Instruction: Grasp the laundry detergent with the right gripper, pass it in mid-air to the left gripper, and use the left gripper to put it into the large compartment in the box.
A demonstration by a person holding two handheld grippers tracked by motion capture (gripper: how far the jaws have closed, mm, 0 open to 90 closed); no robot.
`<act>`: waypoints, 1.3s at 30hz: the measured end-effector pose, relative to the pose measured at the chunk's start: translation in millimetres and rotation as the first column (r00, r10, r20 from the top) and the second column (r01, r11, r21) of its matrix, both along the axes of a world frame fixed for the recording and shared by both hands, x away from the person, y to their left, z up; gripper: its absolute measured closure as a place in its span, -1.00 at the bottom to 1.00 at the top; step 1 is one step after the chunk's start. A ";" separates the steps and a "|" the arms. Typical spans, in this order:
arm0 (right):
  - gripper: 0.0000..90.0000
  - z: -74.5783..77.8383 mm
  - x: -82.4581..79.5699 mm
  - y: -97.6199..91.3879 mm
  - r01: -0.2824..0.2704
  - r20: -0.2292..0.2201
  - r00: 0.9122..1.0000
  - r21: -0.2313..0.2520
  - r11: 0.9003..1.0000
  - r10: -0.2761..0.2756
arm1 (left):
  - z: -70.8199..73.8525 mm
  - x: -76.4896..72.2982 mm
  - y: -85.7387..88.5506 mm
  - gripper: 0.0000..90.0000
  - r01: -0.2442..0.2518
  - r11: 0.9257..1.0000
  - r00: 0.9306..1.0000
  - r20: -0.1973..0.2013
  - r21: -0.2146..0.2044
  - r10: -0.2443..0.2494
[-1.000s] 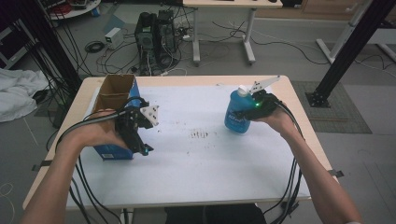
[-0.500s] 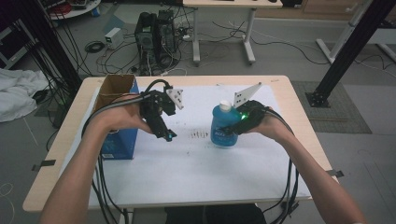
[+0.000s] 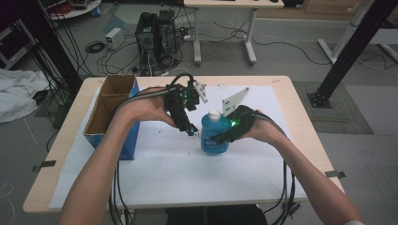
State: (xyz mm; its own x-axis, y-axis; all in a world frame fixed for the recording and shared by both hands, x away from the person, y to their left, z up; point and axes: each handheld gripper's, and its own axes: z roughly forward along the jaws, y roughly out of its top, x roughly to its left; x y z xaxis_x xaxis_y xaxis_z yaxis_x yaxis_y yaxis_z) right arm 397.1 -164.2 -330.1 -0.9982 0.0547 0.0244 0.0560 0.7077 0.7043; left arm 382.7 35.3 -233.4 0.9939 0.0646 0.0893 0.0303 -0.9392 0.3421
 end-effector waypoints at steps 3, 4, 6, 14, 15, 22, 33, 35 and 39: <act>-0.01 -2.4 2.7 4.4 -0.046 0.028 0.999 0.006 0.999 0.046 | -3.5 0.1 -6.2 -0.48 -0.003 1.000 1.000 -0.013 -0.010 0.003; -0.01 -2.1 2.7 4.7 -0.056 0.016 0.998 0.000 0.998 0.056 | -4.5 0.2 -8.0 -0.48 -0.006 1.000 1.000 -0.019 -0.011 0.005; -0.01 -3.0 3.0 5.6 -0.063 0.020 0.998 0.008 0.998 0.063 | -6.2 0.9 -11.6 -0.48 -0.006 1.000 1.000 -0.029 -0.017 0.006; -0.01 -6.5 5.3 9.2 -0.090 0.030 0.996 0.004 0.996 0.090 | -12.3 3.0 -25.8 -0.48 -0.010 1.000 0.999 -0.042 -0.029 0.009; -0.01 -6.8 5.2 9.7 -0.090 0.028 0.996 0.006 0.996 0.090 | -13.5 3.2 -27.3 -0.48 -0.011 1.000 0.999 -0.043 -0.027 0.009; -0.01 -6.7 5.7 11.6 -0.093 0.043 0.995 0.026 0.995 0.092 | -20.8 3.4 -33.9 -0.48 -0.009 0.999 0.999 -0.041 -0.038 0.007; -0.02 -5.4 5.7 11.5 -0.095 0.040 0.995 0.026 0.995 0.094 | -26.7 4.3 -37.2 -0.48 -0.015 0.999 0.999 -0.033 -0.040 0.014; -0.02 -5.2 5.5 10.9 -0.092 0.036 0.995 0.023 0.996 0.091 | -27.1 4.9 -37.1 -0.47 -0.016 0.999 0.999 -0.034 -0.045 0.015; -0.02 -4.4 3.9 10.1 -0.083 0.005 0.997 0.016 0.996 0.083 | -27.6 5.9 -37.1 -0.42 -0.016 0.999 0.999 -0.033 -0.050 0.014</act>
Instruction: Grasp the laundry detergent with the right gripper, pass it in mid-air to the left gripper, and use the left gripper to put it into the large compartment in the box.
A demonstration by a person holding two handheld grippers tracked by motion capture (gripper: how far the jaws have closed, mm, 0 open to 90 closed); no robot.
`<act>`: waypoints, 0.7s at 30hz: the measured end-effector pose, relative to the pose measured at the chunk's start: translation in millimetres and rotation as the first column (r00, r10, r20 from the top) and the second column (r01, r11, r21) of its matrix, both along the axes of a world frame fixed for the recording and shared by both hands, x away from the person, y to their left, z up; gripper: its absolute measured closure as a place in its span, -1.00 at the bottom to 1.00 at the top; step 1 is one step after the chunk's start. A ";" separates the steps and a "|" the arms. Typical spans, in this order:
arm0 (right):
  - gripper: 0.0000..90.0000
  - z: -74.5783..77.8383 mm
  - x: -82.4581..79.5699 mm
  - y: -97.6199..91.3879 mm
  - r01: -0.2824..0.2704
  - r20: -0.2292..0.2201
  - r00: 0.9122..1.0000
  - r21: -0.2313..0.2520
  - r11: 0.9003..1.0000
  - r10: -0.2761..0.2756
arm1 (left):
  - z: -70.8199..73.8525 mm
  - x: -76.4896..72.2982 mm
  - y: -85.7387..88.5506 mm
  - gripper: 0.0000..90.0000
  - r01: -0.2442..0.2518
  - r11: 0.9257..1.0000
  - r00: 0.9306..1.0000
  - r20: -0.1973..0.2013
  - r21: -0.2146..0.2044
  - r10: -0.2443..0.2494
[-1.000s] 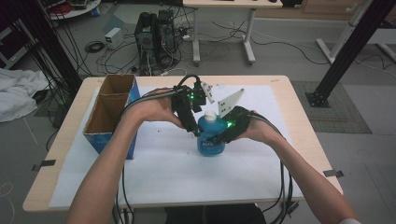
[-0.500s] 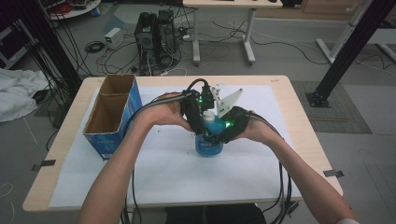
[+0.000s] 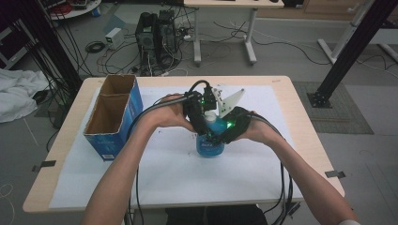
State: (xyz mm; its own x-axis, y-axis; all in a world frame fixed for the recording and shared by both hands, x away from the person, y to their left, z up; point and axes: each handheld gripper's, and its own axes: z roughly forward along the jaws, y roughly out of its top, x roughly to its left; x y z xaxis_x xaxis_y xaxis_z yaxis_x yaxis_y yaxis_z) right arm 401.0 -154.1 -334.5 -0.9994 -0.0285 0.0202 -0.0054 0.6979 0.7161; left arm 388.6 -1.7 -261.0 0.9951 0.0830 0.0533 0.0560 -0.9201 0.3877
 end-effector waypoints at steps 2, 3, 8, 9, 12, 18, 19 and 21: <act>-0.02 0.0 0.1 -0.1 0.002 -0.004 1.000 0.000 1.000 -0.002 | -0.6 0.1 -0.2 -0.39 0.001 1.000 1.000 -0.002 0.000 -0.001; -0.02 0.0 0.1 -0.1 0.002 -0.004 1.000 0.000 1.000 -0.002 | -0.8 0.2 -0.2 -0.39 0.000 1.000 1.000 -0.001 -0.003 0.000; -0.02 -1.0 0.8 0.8 0.003 0.003 1.000 -0.001 1.000 -0.003 | -1.4 0.7 0.8 -0.35 -0.003 1.000 1.000 -0.005 -0.006 0.003; -0.02 -1.0 0.4 1.0 0.003 -0.002 1.000 -0.002 1.000 -0.003 | -2.4 0.7 0.8 -0.35 -0.004 1.000 1.000 -0.008 -0.013 0.004; -0.02 -1.7 1.4 1.5 0.002 0.005 1.000 -0.003 1.000 -0.002 | -2.3 0.3 1.3 -0.30 -0.002 1.000 1.000 -0.005 -0.011 0.001; -0.02 -2.7 1.1 2.6 -0.001 0.006 1.000 -0.005 1.000 0.001 | -3.7 -0.1 1.3 -0.29 0.000 1.000 1.000 -0.011 -0.011 0.000; -0.02 -2.6 1.3 2.5 -0.002 0.007 1.000 -0.007 1.000 0.002 | -3.4 -0.3 1.2 -0.27 -0.001 1.000 1.000 -0.012 -0.008 0.001; -0.02 -2.6 1.1 2.9 0.002 0.005 1.000 -0.003 1.000 -0.002 | -3.3 -0.3 1.1 -0.26 0.000 1.000 1.000 -0.010 -0.018 0.000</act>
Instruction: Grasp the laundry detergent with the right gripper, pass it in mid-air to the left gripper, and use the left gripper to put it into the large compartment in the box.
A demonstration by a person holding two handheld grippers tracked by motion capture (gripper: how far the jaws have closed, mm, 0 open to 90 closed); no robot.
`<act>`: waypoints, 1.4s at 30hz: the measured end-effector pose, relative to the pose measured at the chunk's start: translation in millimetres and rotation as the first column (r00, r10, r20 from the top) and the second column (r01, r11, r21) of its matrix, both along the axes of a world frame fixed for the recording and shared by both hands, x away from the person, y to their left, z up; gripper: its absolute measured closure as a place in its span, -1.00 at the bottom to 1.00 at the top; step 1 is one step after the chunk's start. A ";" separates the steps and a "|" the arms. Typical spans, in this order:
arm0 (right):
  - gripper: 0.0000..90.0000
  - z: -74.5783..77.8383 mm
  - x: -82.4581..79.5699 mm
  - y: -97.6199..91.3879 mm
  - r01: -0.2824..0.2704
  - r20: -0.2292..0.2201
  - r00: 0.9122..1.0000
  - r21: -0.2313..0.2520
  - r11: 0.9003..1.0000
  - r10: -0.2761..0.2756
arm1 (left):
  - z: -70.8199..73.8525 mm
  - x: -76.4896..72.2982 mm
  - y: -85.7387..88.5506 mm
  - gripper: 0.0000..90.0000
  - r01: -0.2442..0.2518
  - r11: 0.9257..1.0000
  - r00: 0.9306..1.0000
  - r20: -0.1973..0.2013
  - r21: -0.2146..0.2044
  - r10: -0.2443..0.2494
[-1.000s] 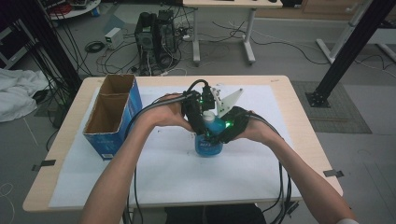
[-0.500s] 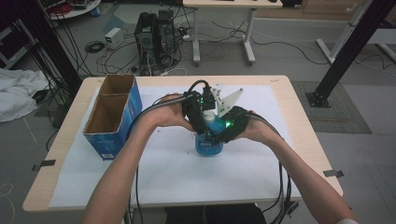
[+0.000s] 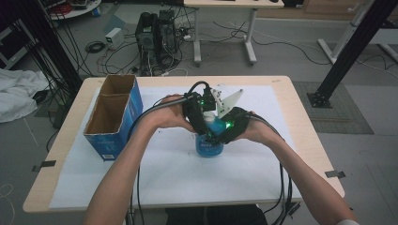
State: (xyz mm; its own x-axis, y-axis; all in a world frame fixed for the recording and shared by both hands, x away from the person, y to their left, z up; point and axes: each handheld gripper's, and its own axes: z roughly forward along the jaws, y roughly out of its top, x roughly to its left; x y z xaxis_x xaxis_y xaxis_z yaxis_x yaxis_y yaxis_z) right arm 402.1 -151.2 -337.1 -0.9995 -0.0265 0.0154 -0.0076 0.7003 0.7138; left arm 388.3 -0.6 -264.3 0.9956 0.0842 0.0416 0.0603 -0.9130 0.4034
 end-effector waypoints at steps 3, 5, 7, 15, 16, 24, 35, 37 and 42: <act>-0.02 0.0 -0.4 0.2 0.002 -0.004 1.000 -0.003 1.000 -0.002 | 0.0 0.1 -0.5 -0.25 0.003 1.000 1.000 -0.001 0.002 -0.003; -0.02 0.0 -0.3 0.3 0.000 -0.002 1.000 -0.003 1.000 0.000 | -0.5 0.1 -1.0 -0.23 0.005 1.000 1.000 -0.002 0.003 -0.005; -0.02 -0.1 0.6 0.3 -0.007 0.012 1.000 -0.007 1.000 0.007 | -0.5 0.0 -1.5 -0.23 0.007 1.000 1.000 -0.002 0.001 -0.007; -0.02 -0.7 0.8 0.3 -0.012 0.019 1.000 -0.012 1.000 0.012 | 0.0 0.0 -2.2 -0.18 0.013 1.000 1.000 0.000 0.003 -0.013; -0.02 -0.4 2.1 -0.4 -0.028 0.030 0.999 -0.020 0.999 0.029 | 0.0 -0.4 -2.2 -0.18 0.012 1.000 1.000 -0.006 0.006 -0.012; -0.02 -0.3 0.2 0.3 -0.015 0.018 1.000 -0.015 1.000 0.016 | 0.2 -2.4 -3.0 -0.16 0.014 1.000 1.000 0.020 0.005 -0.014; -0.04 -1.1 1.0 1.1 -0.036 0.042 0.998 -0.014 0.999 0.037 | 1.0 -4.5 -2.1 -0.15 0.003 1.000 1.000 0.018 0.018 -0.004; -0.05 -1.2 -0.1 1.5 -0.028 0.036 0.999 -0.007 1.000 0.028 | 1.3 -4.7 -2.1 -0.15 0.001 1.000 1.000 0.018 0.014 -0.001; -0.07 -1.3 -0.2 1.9 -0.028 0.037 0.999 0.000 1.000 0.028 | 2.6 -4.3 -2.4 -0.15 0.001 1.000 1.000 0.022 0.029 -0.002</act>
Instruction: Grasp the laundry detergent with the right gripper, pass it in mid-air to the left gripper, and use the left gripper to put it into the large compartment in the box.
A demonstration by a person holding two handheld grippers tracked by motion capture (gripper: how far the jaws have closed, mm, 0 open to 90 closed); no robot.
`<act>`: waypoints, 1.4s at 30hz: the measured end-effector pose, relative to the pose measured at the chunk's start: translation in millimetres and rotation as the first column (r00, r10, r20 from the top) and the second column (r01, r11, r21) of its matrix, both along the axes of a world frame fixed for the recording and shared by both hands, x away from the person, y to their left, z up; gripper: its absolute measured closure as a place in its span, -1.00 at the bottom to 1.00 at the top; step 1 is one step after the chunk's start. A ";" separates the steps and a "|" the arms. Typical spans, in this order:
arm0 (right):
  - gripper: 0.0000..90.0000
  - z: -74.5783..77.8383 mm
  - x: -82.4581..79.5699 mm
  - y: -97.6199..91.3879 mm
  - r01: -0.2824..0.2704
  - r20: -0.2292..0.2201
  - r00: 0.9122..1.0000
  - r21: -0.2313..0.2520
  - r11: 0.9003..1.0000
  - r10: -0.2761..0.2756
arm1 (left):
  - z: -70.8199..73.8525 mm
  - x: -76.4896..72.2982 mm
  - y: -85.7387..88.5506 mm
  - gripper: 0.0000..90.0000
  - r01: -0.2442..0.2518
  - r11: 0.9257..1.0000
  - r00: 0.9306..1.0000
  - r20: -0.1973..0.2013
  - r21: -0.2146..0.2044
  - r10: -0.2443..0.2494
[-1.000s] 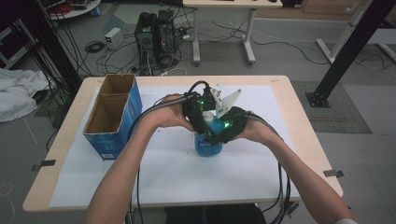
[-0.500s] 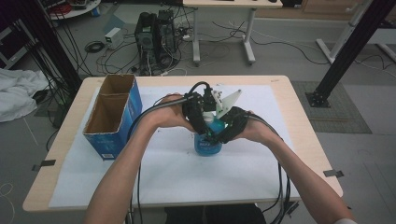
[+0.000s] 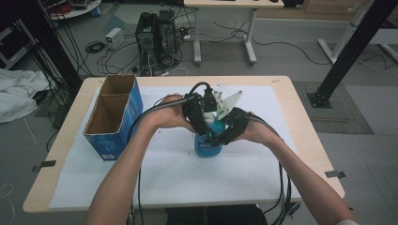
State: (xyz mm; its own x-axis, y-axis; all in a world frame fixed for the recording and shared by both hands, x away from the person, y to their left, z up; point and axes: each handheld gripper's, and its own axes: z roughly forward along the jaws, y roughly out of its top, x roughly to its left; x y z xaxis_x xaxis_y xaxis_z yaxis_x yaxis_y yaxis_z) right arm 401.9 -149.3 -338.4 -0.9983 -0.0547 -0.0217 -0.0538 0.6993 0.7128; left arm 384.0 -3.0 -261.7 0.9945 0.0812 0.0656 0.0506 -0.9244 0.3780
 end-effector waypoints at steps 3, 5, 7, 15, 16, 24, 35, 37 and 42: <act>-0.07 -0.4 -0.1 -0.7 -0.002 0.000 1.000 0.005 1.000 0.002 | -0.2 -0.3 0.1 -0.15 0.002 1.000 1.000 0.004 -0.008 -0.002; -0.12 0.4 -1.4 -1.4 0.010 -0.022 1.000 0.008 1.000 -0.010 | -1.3 -0.2 0.9 -0.15 -0.001 1.000 1.000 -0.003 -0.020 0.001; -0.19 0.3 0.5 -1.2 0.008 0.005 1.000 0.031 0.999 -0.008 | -0.6 0.1 1.5 -0.15 0.001 1.000 1.000 0.001 -0.011 -0.001; -0.31 0.1 0.3 -4.3 0.048 -0.003 0.999 0.036 0.998 -0.048 | -1.1 -2.0 4.1 -0.15 -0.003 1.000 1.000 -0.002 -0.010 0.003; -0.33 0.1 0.5 -4.6 0.045 0.003 0.999 0.033 0.998 -0.045 | -1.2 -2.0 4.5 -0.15 -0.001 1.000 1.000 -0.002 -0.013 0.001; -0.48 1.7 -0.9 -7.4 0.067 0.001 0.998 0.026 0.997 -0.067 | -1.8 -2.9 6.0 -0.15 -0.004 1.000 1.000 -0.003 -0.018 0.004; -0.50 3.6 -4.7 -12.6 0.096 -0.019 0.995 -0.013 0.995 -0.096 | -0.3 -2.8 10.8 -0.15 -0.013 1.000 1.000 -0.003 -0.011 0.012; -0.50 3.8 -4.7 -14.3 0.106 -0.018 0.994 -0.016 0.994 -0.106 | 0.2 -2.6 12.3 -0.15 -0.014 1.000 1.000 -0.001 -0.012 0.014; -0.51 3.7 -4.6 -18.9 0.109 -0.011 0.994 -0.047 0.993 -0.109 | 1.7 -3.0 16.5 -0.15 -0.036 0.999 0.999 -0.006 -0.013 0.036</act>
